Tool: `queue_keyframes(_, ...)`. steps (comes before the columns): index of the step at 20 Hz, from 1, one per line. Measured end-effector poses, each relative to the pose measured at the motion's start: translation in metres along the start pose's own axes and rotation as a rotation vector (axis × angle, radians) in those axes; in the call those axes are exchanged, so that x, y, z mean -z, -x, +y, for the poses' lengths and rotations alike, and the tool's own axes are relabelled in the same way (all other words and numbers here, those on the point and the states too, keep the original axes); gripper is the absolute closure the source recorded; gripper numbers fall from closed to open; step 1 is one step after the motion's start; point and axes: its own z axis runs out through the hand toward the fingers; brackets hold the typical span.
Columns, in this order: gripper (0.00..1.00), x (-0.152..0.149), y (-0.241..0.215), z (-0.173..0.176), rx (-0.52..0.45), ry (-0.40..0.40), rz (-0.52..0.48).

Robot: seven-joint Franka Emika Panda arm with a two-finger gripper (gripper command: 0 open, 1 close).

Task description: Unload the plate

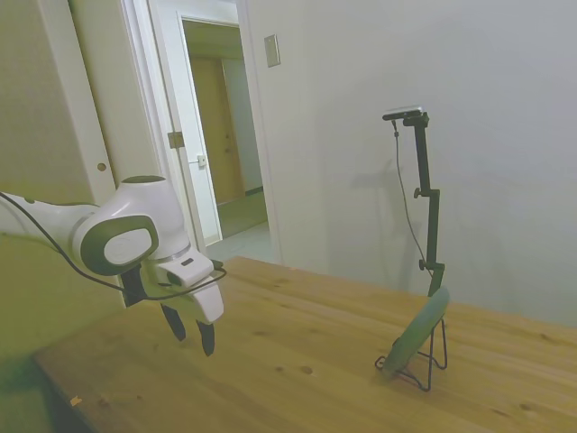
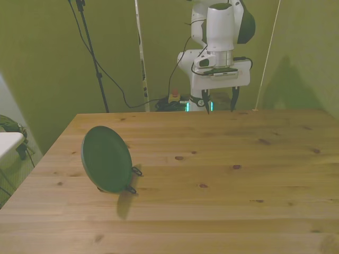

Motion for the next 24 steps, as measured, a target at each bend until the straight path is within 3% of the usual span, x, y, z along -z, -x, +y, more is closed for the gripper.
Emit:
queue_keyframes(5, 0.00, 0.011, -0.024, -0.001, -0.032, -0.017, 0.022)
queue_keyframes(17, 0.00, 0.058, -0.201, -0.008, -0.250, -0.036, 0.176)
queue_keyframes(24, 0.00, 0.076, -0.210, -0.015, -0.249, -0.040, 0.185)
